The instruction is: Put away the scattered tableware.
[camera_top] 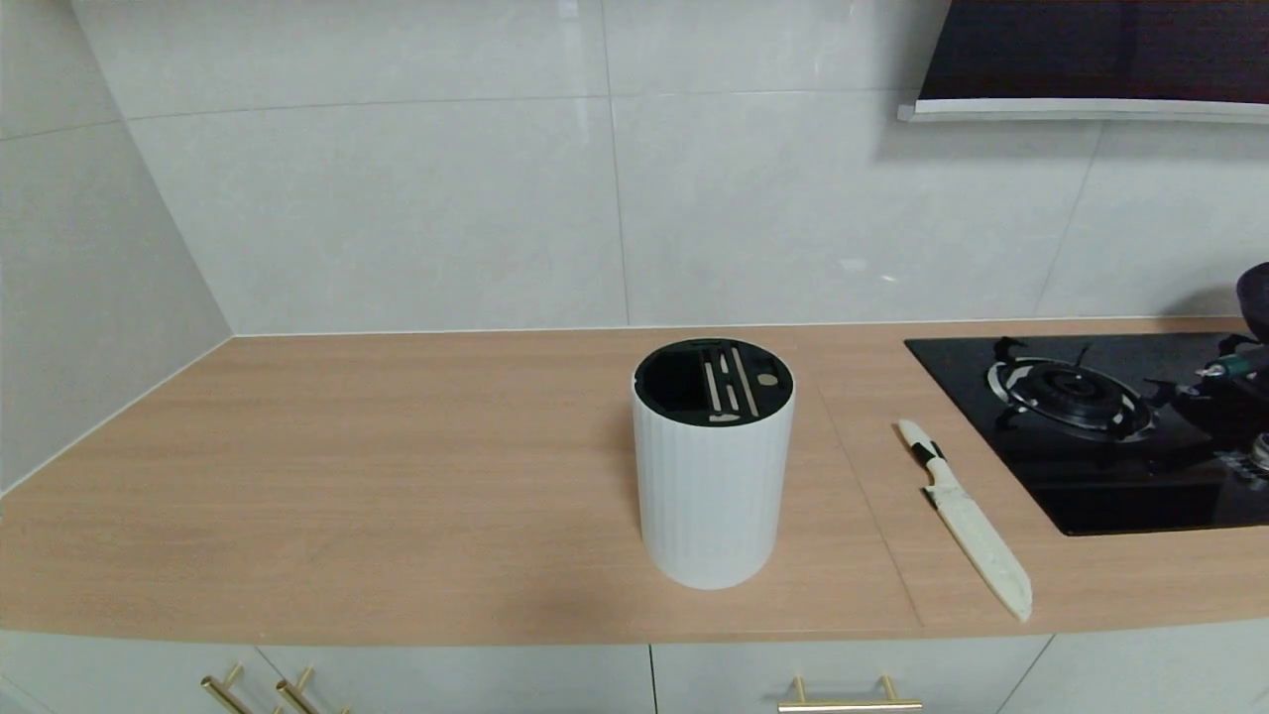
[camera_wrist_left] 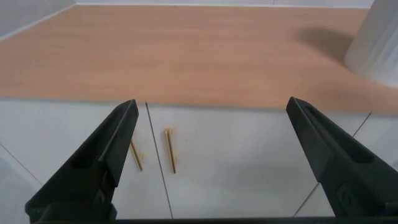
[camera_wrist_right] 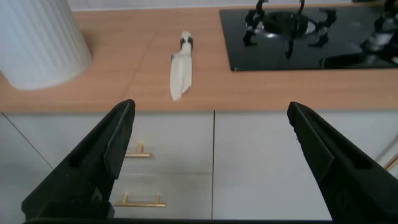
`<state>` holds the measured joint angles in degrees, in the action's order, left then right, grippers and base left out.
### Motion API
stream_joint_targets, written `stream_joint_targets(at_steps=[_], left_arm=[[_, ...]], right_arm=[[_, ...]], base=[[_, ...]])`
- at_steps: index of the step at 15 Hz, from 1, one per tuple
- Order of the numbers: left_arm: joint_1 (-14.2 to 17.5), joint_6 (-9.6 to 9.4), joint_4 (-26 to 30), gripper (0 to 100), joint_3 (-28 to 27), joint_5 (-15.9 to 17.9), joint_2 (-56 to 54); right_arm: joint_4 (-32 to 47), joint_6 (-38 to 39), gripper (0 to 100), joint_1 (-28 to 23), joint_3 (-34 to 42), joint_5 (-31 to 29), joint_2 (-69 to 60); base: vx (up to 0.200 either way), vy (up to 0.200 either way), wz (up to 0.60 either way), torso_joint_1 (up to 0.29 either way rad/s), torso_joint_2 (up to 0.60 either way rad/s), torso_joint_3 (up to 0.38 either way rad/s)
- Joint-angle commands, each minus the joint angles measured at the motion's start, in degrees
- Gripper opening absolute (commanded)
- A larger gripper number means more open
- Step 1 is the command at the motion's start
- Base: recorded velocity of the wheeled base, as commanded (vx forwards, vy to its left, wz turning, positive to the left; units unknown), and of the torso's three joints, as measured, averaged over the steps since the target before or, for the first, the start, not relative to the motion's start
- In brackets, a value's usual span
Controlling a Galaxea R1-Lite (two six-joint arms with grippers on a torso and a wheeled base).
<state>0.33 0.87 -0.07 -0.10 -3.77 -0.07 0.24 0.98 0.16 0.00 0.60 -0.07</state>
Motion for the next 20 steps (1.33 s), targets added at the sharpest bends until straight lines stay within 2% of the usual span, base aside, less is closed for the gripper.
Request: stream_joint_targets(at_steps=[1, 9, 15, 17, 18, 20], left_arm=[[0.02, 0.01, -0.01, 100, 0.01, -0.01, 0.07], [0.02, 0.01, -0.01, 100, 0.01, -0.01, 0.07], [0.02, 0.01, -0.01, 100, 0.01, -0.01, 0.07], [0.02, 0.01, -0.01, 100, 0.01, -0.01, 0.07], [0.02, 0.01, -0.10, 100, 0.01, -0.01, 0.07], [0.02, 0.01, -0.01, 100, 0.01, -0.01, 0.07]], right_arm=[[0.02, -0.01, 100, 0.02, 0.00, 0.02, 0.07], [0.02, -0.01, 100, 0.02, 0.00, 0.02, 0.07], [0.02, -0.80, 100, 0.02, 0.00, 0.28, 0.07], [0.02, -3.17, 100, 0.02, 0.00, 0.19, 0.07], [-0.33, -2.91, 100, 0.02, -1.14, 0.72, 0.16], [0.20, -0.62, 100, 1.78, -13.45, 3.71, 7.90]], base=[[0.000, 0.000, 0.00, 0.251, -0.57, -0.325], [0.000, 0.000, 0.00, 0.242, -0.53, -0.289], [0.000, 0.000, 0.00, 0.018, -0.04, -0.019], [0.000, 0.000, 0.00, 0.000, 0.00, 0.000], [0.000, 0.000, 0.00, 0.000, 0.00, 0.000], [0.000, 0.000, 0.00, 0.000, 0.00, 0.000]])
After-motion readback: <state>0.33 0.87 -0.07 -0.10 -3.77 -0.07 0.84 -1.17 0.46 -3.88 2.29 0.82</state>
